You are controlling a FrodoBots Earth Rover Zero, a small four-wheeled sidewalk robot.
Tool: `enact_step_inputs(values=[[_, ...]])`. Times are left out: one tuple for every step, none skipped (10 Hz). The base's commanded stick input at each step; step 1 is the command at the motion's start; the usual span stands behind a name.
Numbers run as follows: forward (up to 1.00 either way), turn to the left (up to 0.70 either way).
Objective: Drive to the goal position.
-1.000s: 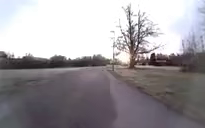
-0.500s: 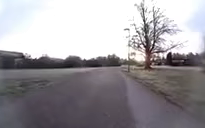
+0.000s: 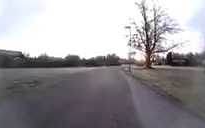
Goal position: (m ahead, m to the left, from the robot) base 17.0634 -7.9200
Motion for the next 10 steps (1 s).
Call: enact_step_inputs(values=[[1.00, 0.00], [1.00, 0.00], [1.00, 0.00], [1.00, 0.00], [1.00, 0.00], [1.00, 0.00], [1.00, 0.00], [1.00, 0.00], [1.00, 0.00], [1.00, 0.00]])
